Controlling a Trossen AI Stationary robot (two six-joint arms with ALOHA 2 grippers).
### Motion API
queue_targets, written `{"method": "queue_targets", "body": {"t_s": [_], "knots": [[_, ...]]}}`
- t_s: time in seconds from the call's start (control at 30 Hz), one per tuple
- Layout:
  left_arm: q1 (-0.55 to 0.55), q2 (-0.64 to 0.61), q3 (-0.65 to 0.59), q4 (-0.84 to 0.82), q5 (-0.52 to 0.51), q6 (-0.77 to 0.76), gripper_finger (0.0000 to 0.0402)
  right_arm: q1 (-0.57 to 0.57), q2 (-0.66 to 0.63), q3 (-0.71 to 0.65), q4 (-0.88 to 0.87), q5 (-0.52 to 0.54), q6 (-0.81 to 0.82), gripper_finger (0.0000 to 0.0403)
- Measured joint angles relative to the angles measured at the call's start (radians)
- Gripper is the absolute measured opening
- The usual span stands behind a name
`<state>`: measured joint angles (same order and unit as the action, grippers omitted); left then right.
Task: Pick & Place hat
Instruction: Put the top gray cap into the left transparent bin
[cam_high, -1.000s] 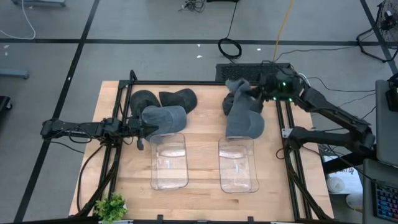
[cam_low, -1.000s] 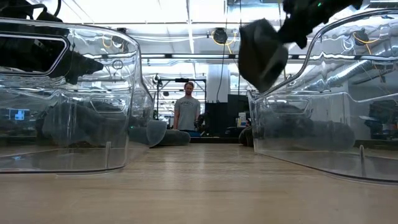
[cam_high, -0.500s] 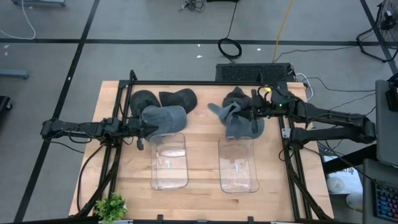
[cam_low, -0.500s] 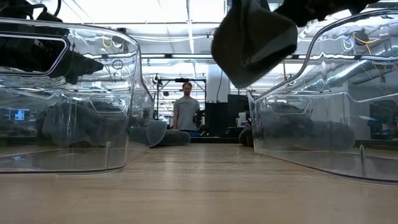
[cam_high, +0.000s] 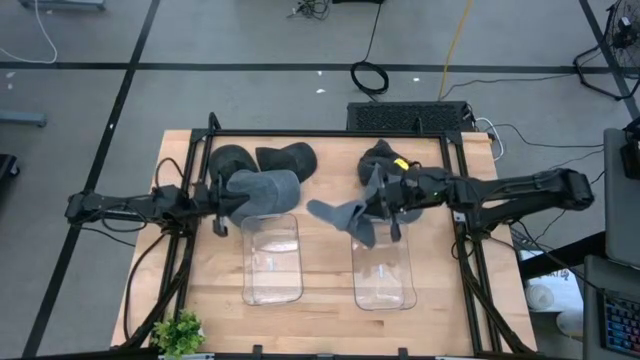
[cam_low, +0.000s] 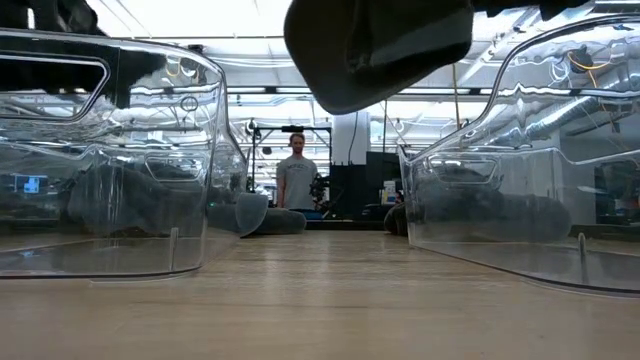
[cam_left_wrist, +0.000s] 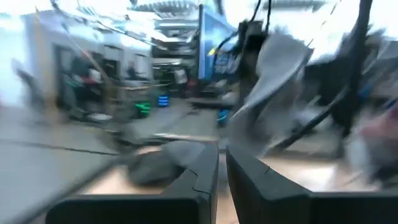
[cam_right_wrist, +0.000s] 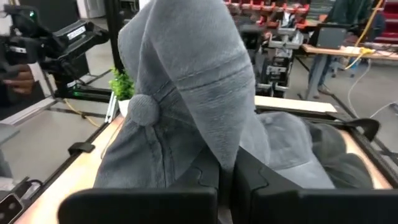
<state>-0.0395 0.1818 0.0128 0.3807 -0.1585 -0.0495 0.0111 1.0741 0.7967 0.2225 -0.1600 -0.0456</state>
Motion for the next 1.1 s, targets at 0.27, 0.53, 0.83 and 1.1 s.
{"method": "queue_targets", "body": {"t_s": [0.27,0.53,0.83,1.1], "knots": [[0.0,0.0,0.0,0.11,-0.016,-0.155,0.0037,0.062,0.046,0.0,0.105,-0.001,0.007,0.0],[0.0,0.04,0.0,0.066,0.092,-0.329,0.0037,0.099,0.075,0.0,0.211,-0.074,-0.017,0.0],[-0.001,0.29,0.0,0.187,0.062,-0.513,0.0137,0.093,0.103,0.0,0.343,-0.08,-0.096,0.0],[-0.017,0.588,0.064,0.474,0.242,-0.469,0.0237,0.091,0.141,0.001,0.325,-0.143,-0.091,0.0]]}}
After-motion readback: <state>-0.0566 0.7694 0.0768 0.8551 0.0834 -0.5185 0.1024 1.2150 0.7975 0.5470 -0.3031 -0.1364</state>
